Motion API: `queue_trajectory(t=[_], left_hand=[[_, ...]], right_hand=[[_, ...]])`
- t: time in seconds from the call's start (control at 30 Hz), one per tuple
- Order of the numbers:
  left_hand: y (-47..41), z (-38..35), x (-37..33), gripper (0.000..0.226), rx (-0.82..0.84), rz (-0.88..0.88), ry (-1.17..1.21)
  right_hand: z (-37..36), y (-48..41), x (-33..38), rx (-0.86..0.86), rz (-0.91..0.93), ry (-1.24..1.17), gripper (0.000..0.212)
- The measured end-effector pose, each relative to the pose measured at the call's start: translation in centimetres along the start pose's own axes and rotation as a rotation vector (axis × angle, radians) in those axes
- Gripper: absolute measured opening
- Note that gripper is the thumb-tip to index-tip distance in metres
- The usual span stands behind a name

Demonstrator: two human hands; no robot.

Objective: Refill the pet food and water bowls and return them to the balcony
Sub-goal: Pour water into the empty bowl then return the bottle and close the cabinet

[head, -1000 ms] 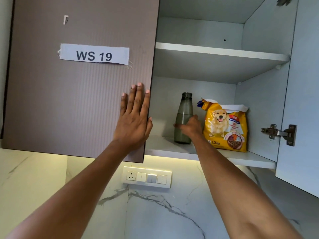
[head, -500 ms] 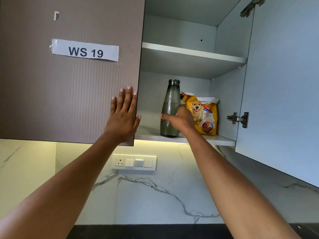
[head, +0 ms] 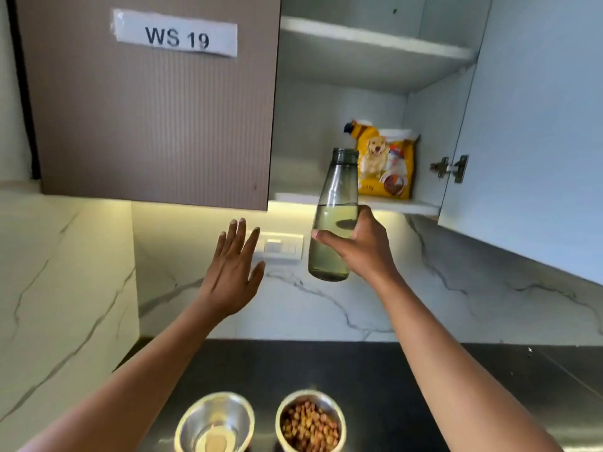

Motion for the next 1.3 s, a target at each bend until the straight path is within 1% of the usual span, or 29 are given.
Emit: queue_trajectory(t=[0.1,0.2,0.33,0.53,0.67,0.8,0.93,1.03,1.13,1.23,1.3], left_hand=[[4.7,-1.7,1.3,0.074,0.083,0.102,-0.01],[9.2,-3.2,2.3,0.072,0.157,0.189,0.003],[15.2,-5.7,3.9,0.069,0.234,0.325,0.038],[23.1,-9.3,6.5,0.068,0.42,0.544,0.028],[25.9,-9.9,8.0,0.066,0.436,0.648,0.07],[27.8,-9.3,10.5,0.062,0.446,0.728,0.064],[28.7,-8.6,13.9,0.059,0.469,0.817,0.081],[28.9,-8.6,16.1,0.057,0.502,0.884,0.109],[29.3,-9.3,17.8,0.064,0.641,0.873,0.105],[29.8,-10.4,18.9,0.08,0.834,0.843,0.125],[30.2,-11.2,19.5,0.092,0.927,0.837,0.148]], right_hand=[[-2.9,4.7,-2.5,0.07,0.027,-0.004,0.08],[-6.2,9.3,-5.3,0.134,0.013,0.006,0.078],[-10.5,14.7,-8.9,0.21,-0.014,-0.037,0.078],[-16.1,20.5,-12.2,0.404,-0.068,-0.027,0.081],[-18.5,23.1,-13.1,0.509,-0.07,0.006,0.087],[-20.5,24.6,-13.1,0.593,-0.074,0.036,0.084],[-21.9,25.3,-12.4,0.635,-0.054,0.095,0.087],[-22.9,25.9,-11.8,0.67,-0.059,0.125,0.085],[-23.6,26.5,-11.6,0.719,-0.056,0.183,0.085],[-23.8,26.8,-11.6,0.793,-0.062,0.245,0.091],[-23.9,27.0,-11.5,0.854,-0.062,0.29,0.096]])
Point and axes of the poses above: each hand's wrist, its own y-axis away from the middle knuckle, its own z-axis out of the back of the hand, x = y × z, the point moved 2 cm from there along -y, towards the middle knuckle, and after that the axes turned 15 degrees about y, right-handed, at the moved point
